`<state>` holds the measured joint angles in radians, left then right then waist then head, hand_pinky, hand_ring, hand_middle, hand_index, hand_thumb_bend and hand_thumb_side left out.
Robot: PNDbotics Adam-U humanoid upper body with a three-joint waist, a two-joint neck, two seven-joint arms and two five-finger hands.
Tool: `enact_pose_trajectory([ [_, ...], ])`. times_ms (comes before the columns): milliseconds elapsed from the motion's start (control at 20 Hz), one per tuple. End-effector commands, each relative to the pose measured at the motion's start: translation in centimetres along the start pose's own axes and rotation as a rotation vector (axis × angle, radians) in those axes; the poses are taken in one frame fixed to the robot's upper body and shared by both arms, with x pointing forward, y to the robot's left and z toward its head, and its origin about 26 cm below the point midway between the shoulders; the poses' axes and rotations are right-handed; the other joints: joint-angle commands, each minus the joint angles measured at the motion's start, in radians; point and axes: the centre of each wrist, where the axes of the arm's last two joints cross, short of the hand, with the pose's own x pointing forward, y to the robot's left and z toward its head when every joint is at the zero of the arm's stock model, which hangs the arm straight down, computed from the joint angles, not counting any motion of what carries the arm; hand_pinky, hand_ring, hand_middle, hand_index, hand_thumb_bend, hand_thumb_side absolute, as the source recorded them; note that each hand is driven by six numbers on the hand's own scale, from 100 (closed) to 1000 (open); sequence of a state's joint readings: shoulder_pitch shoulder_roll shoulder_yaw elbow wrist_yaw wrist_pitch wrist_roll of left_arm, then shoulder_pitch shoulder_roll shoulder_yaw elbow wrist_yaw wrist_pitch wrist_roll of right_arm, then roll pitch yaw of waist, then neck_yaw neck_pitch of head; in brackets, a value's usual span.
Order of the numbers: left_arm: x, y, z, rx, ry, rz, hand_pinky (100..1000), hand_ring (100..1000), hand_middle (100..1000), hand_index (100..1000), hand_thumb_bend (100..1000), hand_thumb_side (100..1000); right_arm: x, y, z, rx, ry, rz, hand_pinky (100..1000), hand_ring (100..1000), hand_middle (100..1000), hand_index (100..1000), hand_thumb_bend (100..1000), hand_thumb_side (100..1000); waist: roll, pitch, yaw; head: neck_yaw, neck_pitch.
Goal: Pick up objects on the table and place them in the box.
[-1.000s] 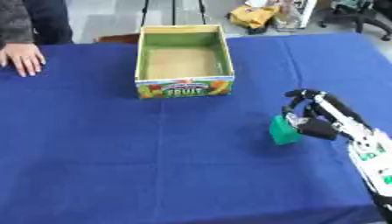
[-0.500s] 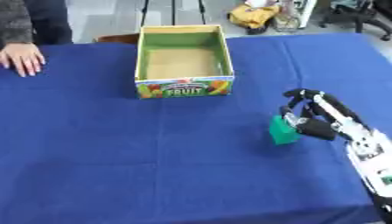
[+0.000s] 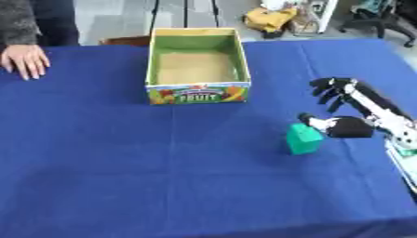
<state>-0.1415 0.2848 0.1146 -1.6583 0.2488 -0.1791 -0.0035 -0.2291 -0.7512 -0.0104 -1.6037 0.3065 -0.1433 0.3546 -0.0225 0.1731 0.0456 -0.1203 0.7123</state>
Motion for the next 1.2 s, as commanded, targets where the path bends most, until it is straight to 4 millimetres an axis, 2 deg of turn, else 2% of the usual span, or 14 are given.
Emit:
enact_pose_trajectory([
  [50, 0.8, 0.9, -0.4, -0.009, -0.019, -0.037, 666, 865, 741, 765, 577, 729, 0.8, -2.9, 0.4, 0.092, -0.020, 0.122, 642, 783, 775, 906, 473, 255, -0.004, -0.016, -0.001, 0.004, 0.010],
  [300, 0.8, 1.0, -0.4, -0.011, -0.016, -0.043, 666, 865, 742, 765, 576, 729, 0.9, -3.9, 0.2, 0.200, -0.013, 0.177, 650, 795, 787, 911, 464, 221, -0.010, -0.017, -0.001, 0.003, 0.015],
  [600, 0.8, 1.0, -0.4, -0.015, -0.017, -0.043, 666, 865, 743, 765, 576, 729, 0.7, -4.1, -0.6, 0.241, -0.009, 0.182, 636, 781, 782, 909, 412, 171, -0.009, -0.020, 0.004, 0.001, 0.015],
  [950, 0.8, 0.9, -0.4, -0.022, -0.017, -0.041, 666, 866, 743, 765, 576, 730, 0.0, -4.0, -2.2, 0.299, 0.002, 0.182, 629, 776, 784, 910, 393, 173, -0.007, -0.021, 0.017, -0.006, 0.015],
  [1200, 0.8, 0.9, -0.4, -0.023, -0.017, -0.040, 666, 866, 744, 765, 575, 730, -0.5, -3.4, -2.6, 0.346, 0.005, 0.186, 630, 777, 785, 909, 392, 172, -0.006, -0.019, 0.021, -0.007, 0.018],
])
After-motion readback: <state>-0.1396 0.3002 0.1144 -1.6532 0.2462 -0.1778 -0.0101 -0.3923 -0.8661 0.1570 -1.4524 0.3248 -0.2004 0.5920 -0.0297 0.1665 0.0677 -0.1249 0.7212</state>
